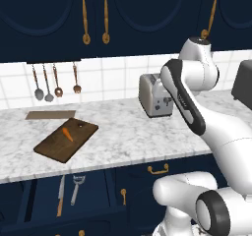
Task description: Place the appropriate cutting tool for cutting the carrot skin on the cutting board.
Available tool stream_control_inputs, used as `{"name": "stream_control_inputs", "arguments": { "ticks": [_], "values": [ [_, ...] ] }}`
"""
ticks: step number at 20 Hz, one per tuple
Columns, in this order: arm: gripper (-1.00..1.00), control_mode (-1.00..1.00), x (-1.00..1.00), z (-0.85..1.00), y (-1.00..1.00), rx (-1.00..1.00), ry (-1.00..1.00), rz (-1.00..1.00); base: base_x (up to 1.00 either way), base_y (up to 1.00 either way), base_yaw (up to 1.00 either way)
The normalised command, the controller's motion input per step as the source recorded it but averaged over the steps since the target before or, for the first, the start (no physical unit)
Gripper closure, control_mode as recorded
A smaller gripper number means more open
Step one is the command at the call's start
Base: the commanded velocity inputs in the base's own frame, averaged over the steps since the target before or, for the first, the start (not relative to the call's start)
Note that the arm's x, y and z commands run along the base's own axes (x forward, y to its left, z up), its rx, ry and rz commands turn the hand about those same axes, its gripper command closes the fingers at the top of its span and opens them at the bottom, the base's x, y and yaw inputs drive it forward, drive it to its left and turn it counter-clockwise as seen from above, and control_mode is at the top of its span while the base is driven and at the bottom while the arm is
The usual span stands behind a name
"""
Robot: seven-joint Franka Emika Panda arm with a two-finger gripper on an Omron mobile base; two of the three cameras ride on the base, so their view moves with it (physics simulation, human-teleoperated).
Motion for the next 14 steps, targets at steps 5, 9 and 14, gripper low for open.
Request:
{"name": "stream_control_inputs", "arguments": {
  "ticks": [5, 9, 14],
  "values": [
    [-1.0, -1.0, 0.0, -0.03, 0.19, 0.06, 0.0, 0.0, 0.0, 0.0, 0.0],
    [-1.0, -1.0, 0.0, -0.07, 0.4, 0.1, 0.0, 0.0, 0.0, 0.0, 0.0],
    [-1.0, -1.0, 0.16, -0.01, 0.47, 0.01, 0.01, 0.11, 0.0, 0.0, 0.0]
  ]
}}
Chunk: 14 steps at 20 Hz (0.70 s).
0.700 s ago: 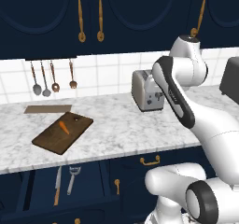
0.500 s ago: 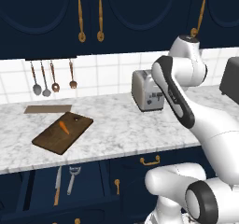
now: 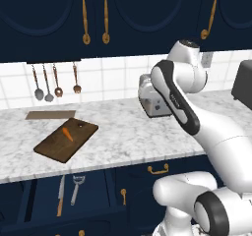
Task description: Place the appropriate cutting tool for cutting the carrot skin on the cutting board.
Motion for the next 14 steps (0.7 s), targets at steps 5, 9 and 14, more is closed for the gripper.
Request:
{"name": "stream_control_inputs", "arguments": {
  "ticks": [5, 9, 14],
  "values": [
    [-1.0, -1.0, 0.08, 0.0, 0.58, 0.0, 0.01, 0.14, 0.0, 0.0, 0.0],
    [-1.0, -1.0, 0.0, 0.0, 0.8, -0.04, 0.0, 0.04, 0.0, 0.0, 0.0],
    [-1.0, -1.0, -0.22, 0.0, 0.94, -0.07, -0.01, 0.0, 0.0, 0.0, 0.0]
  ]
}}
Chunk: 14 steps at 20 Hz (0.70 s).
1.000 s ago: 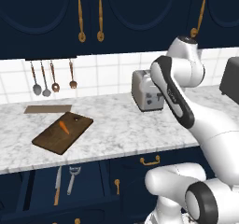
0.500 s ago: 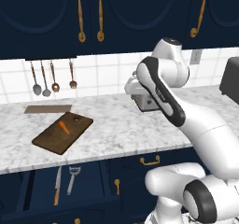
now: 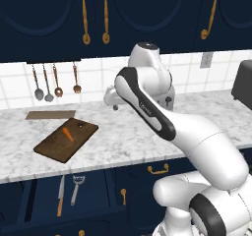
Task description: Place the appropriate cutting tool for cutting the carrot skin on the cutting board.
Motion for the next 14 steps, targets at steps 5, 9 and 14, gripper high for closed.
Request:
{"name": "stream_control_inputs", "arguments": {
  "ticks": [5, 9, 14],
  "values": [
    [-1.0, -1.0, -0.36, -0.16, 0.82, -0.01, 0.0, 0.0, 0.0, 0.0, 0.0],
    [-1.0, -1.0, -0.5, -0.36, 0.72, 0.0, 0.0, 0.0, 0.0, 0.0, 0.0],
    [-1.0, -1.0, -0.59, -0.41, 0.48, 0.03, 0.0, 0.0, 0.0, 0.0, 0.0]
  ]
}}
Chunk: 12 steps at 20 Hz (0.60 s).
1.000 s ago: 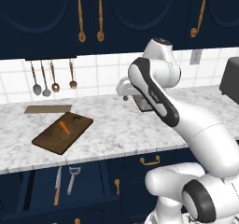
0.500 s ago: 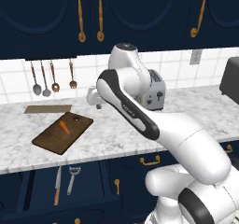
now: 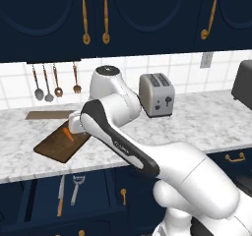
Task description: Place the appropriate cutting tool for cutting the carrot skin on the cutting board.
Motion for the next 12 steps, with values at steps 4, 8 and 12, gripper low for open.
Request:
{"name": "stream_control_inputs", "arguments": {
  "ticks": [4, 8, 12],
  "values": [
    [-1.0, -1.0, -0.24, -0.52, 0.19, 0.12, 0.0, 0.0, 0.0, 0.0, 0.0],
    [-1.0, -1.0, -0.06, -0.64, 0.04, 0.13, 0.0, 0.0, 0.0, 0.0, 0.0],
    [-1.0, -1.0, -0.35, -0.81, 0.0, 0.11, -0.04, 0.0, 0.0, 0.0, 0.0]
  ]
}}
